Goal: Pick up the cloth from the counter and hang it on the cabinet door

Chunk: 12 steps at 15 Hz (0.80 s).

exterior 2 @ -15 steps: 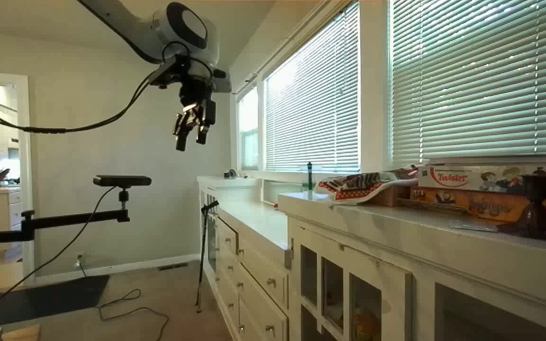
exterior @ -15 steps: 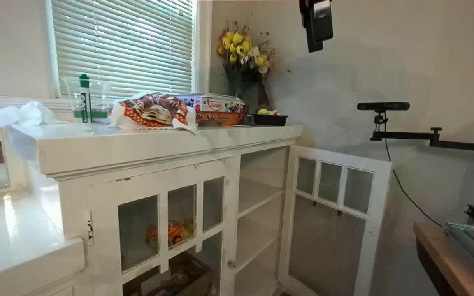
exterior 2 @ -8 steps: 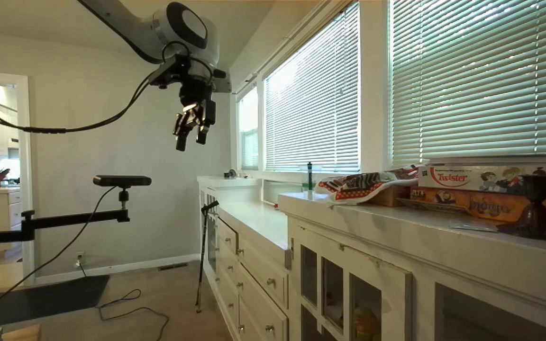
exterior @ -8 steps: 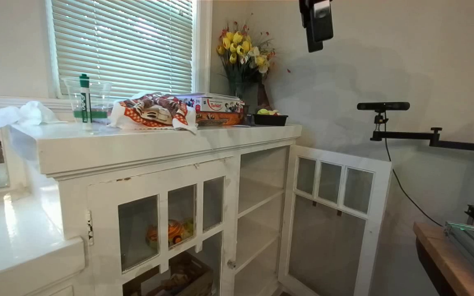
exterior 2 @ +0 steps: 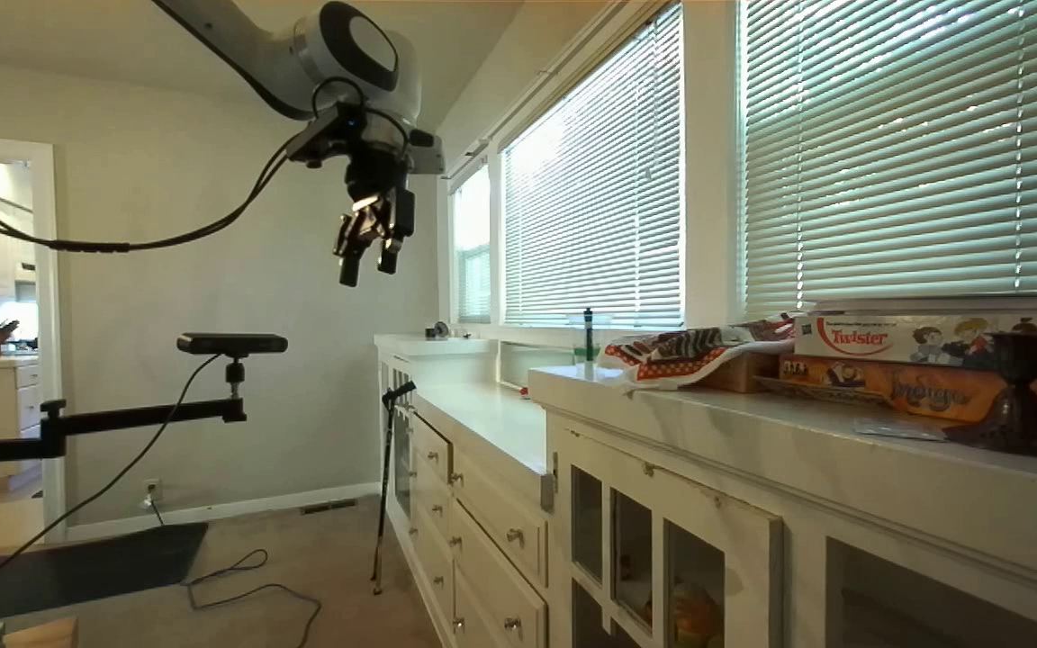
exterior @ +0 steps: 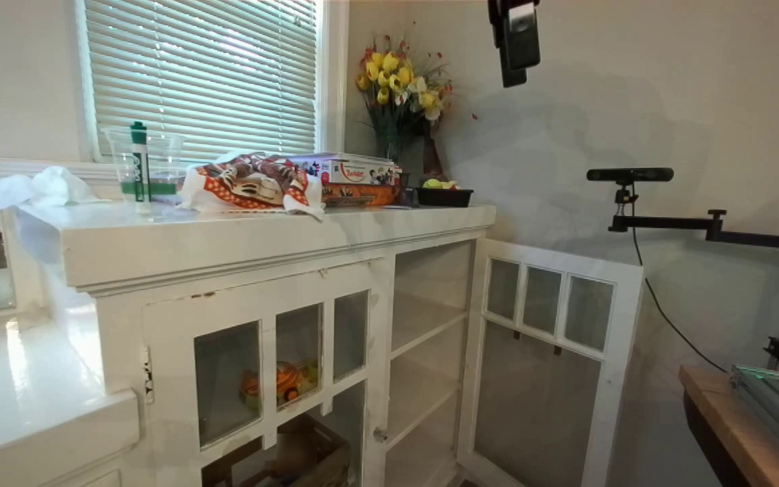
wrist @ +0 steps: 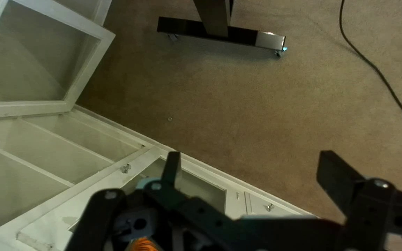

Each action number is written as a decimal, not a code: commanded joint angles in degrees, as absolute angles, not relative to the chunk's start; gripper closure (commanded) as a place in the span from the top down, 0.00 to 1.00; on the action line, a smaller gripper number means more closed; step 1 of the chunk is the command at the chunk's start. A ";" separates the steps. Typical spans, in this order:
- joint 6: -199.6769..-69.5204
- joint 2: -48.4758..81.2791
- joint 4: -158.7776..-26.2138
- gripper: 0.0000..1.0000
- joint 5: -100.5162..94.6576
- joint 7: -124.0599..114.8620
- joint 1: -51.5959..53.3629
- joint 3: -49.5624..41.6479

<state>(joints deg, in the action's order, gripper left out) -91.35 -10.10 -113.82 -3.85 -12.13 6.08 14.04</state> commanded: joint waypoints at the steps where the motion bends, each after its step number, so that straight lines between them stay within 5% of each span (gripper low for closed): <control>1: -94.29 -8.86 -112.93 1.00 -6.45 -11.70 6.62 12.52; 12: -118.27 6.68 -102.18 1.00 -34.36 -6.49 3.54 5.73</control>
